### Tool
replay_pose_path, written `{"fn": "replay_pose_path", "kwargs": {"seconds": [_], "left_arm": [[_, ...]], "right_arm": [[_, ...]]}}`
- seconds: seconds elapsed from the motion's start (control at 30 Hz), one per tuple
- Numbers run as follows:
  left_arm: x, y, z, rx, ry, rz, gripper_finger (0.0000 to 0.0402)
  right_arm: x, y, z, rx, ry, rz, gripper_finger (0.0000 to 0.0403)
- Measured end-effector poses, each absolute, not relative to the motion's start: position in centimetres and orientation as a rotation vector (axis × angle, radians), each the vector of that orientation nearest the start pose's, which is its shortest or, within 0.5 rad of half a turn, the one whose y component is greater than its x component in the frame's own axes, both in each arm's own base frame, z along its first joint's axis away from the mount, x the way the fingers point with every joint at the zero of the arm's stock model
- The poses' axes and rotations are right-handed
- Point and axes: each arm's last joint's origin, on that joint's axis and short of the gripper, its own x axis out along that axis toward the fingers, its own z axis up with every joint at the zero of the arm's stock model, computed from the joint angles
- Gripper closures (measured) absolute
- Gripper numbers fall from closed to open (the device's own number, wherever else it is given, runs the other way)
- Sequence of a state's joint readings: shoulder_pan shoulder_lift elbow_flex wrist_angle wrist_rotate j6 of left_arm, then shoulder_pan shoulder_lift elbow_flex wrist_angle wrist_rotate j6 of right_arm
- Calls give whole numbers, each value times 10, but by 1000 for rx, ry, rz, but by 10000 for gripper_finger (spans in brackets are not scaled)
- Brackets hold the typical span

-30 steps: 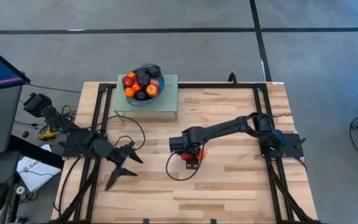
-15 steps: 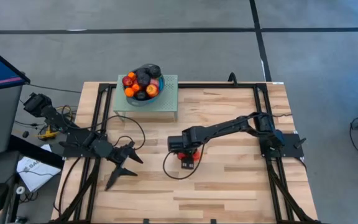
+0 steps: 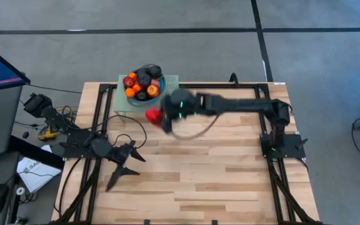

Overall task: Pick & Place Fruit
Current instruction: Put the orange mango into the blue strainer bowl on the shelf

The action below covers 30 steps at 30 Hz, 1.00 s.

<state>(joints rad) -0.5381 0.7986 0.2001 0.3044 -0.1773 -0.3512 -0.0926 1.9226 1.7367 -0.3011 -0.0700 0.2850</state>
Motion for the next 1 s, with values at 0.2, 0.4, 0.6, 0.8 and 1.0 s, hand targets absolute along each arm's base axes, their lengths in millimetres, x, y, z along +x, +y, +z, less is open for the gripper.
{"fn": "replay_pose_path", "kwargs": {"seconds": [0.2,0.4,0.6,0.8,1.0], "left_arm": [[146,-78,186,-205,214,-241,105],[147,-77,188,-196,191,-213,105],[147,-77,188,-221,187,-206,105],[147,-77,188,-221,184,-196,105],[147,-77,189,-222,183,-196,105]], "right_arm": [[458,-101,361,246,221,-178,160],[466,-141,373,253,146,-269,160],[460,-166,368,288,196,-400,160],[454,-181,361,272,215,-470,159],[458,-174,354,250,224,-559,159]]}}
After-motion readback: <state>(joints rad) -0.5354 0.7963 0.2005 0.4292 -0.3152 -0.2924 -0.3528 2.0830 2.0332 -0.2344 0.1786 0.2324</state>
